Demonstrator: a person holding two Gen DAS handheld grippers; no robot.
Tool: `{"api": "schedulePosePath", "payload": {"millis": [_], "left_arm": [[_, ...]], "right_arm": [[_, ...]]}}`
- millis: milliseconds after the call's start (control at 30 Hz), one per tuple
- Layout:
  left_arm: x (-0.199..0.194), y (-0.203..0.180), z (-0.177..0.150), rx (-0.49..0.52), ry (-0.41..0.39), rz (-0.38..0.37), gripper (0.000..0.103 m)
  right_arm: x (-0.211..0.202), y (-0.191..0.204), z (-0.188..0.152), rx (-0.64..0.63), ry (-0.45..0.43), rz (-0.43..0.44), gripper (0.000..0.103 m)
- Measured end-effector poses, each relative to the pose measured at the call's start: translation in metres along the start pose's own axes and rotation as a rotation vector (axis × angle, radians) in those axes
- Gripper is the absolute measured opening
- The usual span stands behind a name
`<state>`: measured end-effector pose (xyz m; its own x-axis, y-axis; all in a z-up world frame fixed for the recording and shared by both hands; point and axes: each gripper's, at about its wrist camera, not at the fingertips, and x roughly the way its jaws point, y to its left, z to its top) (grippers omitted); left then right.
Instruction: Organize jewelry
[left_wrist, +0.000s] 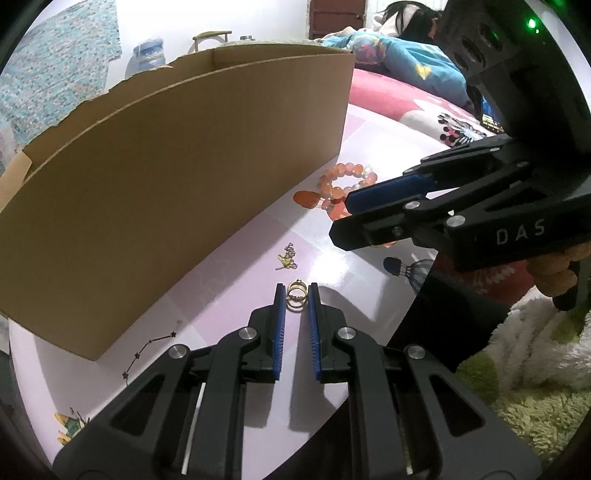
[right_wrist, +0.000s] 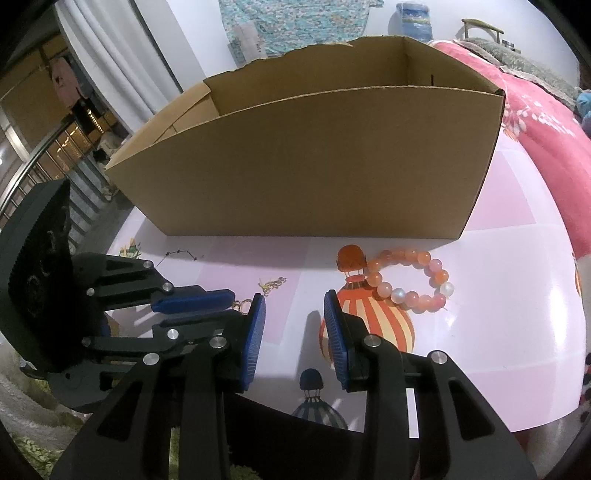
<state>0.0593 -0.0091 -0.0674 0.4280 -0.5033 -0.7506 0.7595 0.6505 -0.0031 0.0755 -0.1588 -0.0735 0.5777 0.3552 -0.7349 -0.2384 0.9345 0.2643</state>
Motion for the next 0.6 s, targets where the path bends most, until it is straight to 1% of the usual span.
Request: {"api": "schedulePosePath", "payload": {"millis": [133, 267, 467, 600], "left_arm": [[-0.008, 0.006, -0.004, -0.030, -0.005, 0.027, 0.011], [-0.015, 0.018, -0.010, -0.095, -0.006, 0.067, 0.011], [-0.022, 0.031, -0.017, -0.161, -0.011, 0.105, 0.011], [-0.023, 0.033, -0.018, -0.167, -0.013, 0.115, 0.011]], "right_arm": [[0.002, 0.006, -0.001, -0.019, 0.008, 0.021, 0.033], [0.011, 0.019, -0.002, -0.060, 0.024, 0.044, 0.033], [0.026, 0.036, -0.002, -0.123, 0.046, 0.053, 0.033], [0.032, 0.048, -0.002, -0.183, 0.042, 0.007, 0.033]]}}
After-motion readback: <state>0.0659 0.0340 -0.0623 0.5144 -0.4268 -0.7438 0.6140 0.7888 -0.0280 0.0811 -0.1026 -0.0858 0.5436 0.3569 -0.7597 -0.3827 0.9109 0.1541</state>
